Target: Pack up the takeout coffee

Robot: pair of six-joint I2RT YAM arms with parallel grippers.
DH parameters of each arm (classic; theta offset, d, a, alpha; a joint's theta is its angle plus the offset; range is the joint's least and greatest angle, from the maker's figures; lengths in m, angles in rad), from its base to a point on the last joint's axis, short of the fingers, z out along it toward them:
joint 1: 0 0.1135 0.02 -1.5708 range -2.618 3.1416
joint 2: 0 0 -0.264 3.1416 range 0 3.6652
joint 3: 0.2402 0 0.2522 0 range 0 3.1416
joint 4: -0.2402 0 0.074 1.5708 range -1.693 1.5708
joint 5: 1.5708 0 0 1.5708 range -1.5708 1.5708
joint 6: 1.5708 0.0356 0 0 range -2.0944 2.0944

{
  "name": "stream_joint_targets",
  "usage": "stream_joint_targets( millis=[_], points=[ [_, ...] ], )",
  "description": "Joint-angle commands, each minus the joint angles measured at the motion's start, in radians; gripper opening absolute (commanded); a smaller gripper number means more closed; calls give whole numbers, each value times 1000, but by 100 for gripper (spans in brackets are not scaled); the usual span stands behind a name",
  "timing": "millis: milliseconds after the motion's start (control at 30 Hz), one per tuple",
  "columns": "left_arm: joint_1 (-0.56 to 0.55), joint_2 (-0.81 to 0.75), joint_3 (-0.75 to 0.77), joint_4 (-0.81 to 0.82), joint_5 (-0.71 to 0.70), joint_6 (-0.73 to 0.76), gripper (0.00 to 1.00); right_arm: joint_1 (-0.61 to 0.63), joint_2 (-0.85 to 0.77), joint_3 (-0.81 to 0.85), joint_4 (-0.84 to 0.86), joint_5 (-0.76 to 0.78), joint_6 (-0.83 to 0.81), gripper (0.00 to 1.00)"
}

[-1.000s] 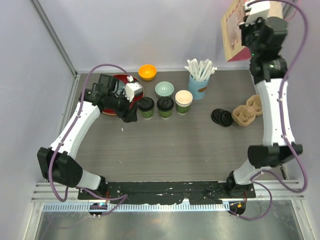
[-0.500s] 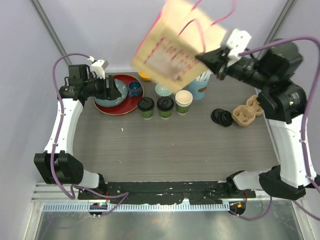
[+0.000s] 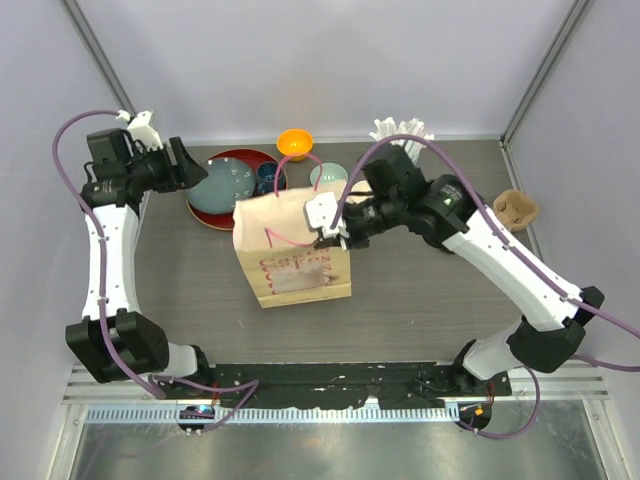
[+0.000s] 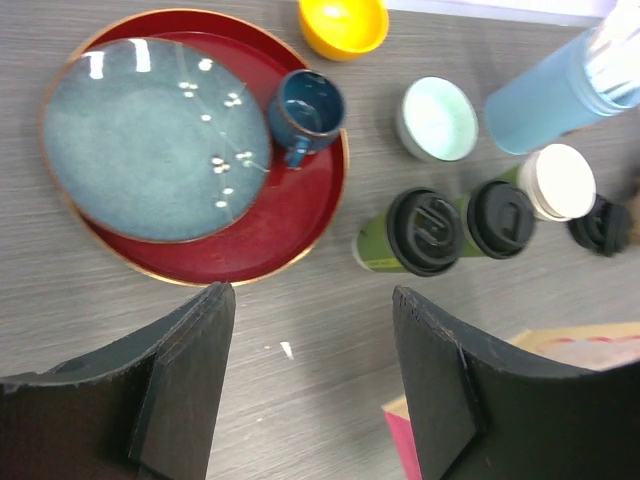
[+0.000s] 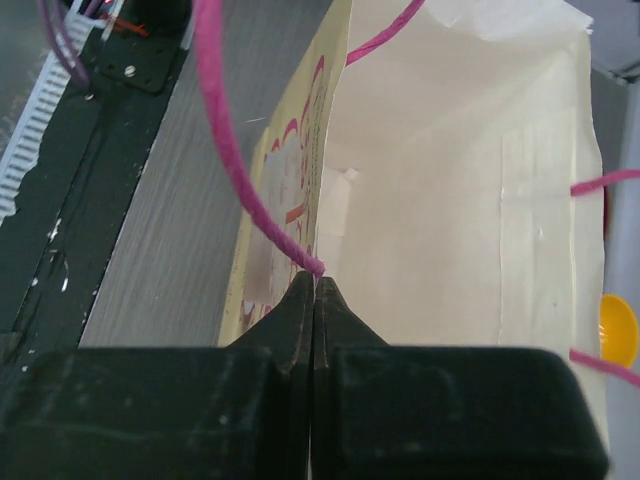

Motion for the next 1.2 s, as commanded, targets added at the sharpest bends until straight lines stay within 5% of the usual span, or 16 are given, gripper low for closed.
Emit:
stream_joint_targets(
  millis=[0, 233, 467, 567, 633, 700, 867, 967, 1067, 1167],
  points=[
    [8, 6, 35, 1, 225, -62, 68, 33, -17, -121, 58, -110, -193, 1],
    [8, -57, 38, -74, 234, 48, 67, 41, 84, -227, 128, -147, -247, 1],
    [5, -60, 32, -105, 218, 79, 67, 43, 125, -225, 16, -108, -325, 2],
    [7, -56, 32, -107, 227, 80, 67, 43, 107, -228, 22, -80, -298, 44],
    [-1, -53, 33, -111, 226, 85, 67, 43, 86, -216, 51, -61, -212, 70],
    [-12, -50, 33, -124, 226, 97, 67, 43, 35, -214, 127, -51, -114, 83],
    [-30, -48, 29, -139, 223, 116, 67, 43, -106, -213, 354, -20, 174, 89],
    [-32, -42, 33, -157, 223, 119, 67, 23, -170, -185, 430, 125, 418, 90],
    [-32, -36, 53, -199, 233, 154, 67, -101, -200, -193, 471, 367, 644, 92],
    [-32, -27, 58, -219, 241, 165, 67, -368, -224, -269, 470, 596, 829, 93]
  ],
)
